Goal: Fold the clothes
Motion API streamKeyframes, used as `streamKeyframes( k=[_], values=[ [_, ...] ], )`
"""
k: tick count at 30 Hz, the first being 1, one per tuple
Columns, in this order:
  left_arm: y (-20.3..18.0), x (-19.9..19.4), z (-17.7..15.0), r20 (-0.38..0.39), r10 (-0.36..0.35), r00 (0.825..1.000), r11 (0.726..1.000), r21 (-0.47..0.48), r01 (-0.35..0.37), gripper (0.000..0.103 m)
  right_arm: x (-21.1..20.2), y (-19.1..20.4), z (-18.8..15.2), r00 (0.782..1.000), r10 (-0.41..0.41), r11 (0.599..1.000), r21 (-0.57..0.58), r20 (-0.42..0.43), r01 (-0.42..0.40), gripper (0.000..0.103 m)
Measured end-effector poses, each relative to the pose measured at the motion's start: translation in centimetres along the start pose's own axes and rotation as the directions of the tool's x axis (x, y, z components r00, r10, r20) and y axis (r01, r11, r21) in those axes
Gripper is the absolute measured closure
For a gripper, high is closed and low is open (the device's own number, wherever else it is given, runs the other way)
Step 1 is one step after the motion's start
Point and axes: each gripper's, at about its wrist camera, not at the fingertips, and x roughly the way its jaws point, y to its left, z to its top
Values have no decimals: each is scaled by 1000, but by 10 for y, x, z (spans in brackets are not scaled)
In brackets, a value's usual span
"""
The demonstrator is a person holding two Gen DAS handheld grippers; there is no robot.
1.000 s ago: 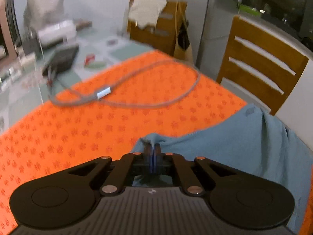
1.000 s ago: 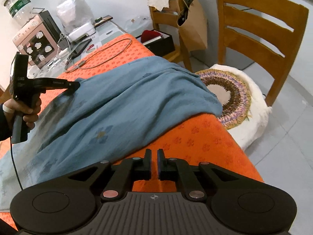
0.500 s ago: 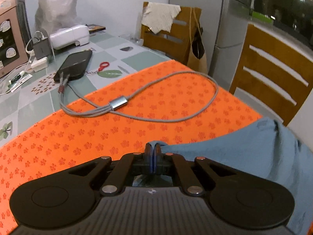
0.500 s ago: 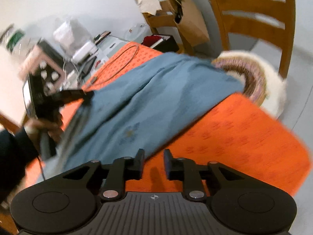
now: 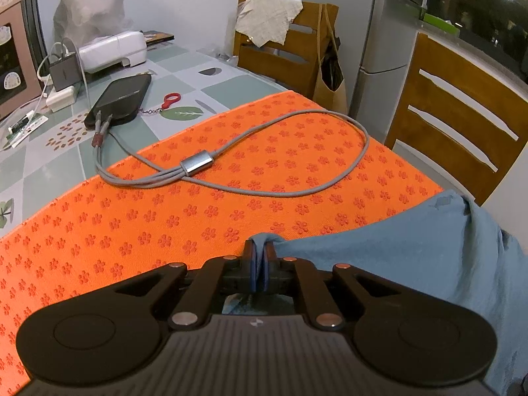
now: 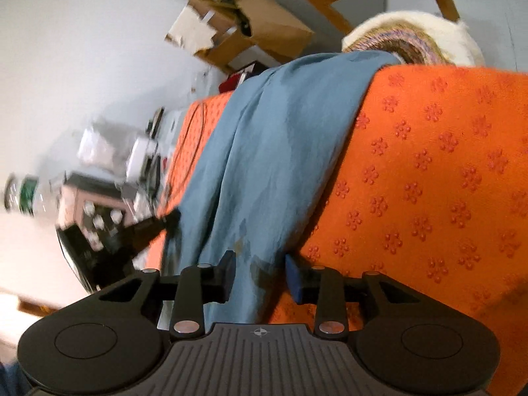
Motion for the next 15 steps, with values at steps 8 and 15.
streamKeyframes(
  k=[8, 15],
  values=[
    [-2, 0, -1, 6, 8, 1000, 1000, 18, -8, 96, 10, 19, 6, 997, -77, 994, -82, 19, 79, 97],
    [-2, 1, -1, 14, 17, 1000, 1000, 22, -17, 95, -29, 27, 1, 986, -157, 978, -126, 61, 164, 101]
  ],
)
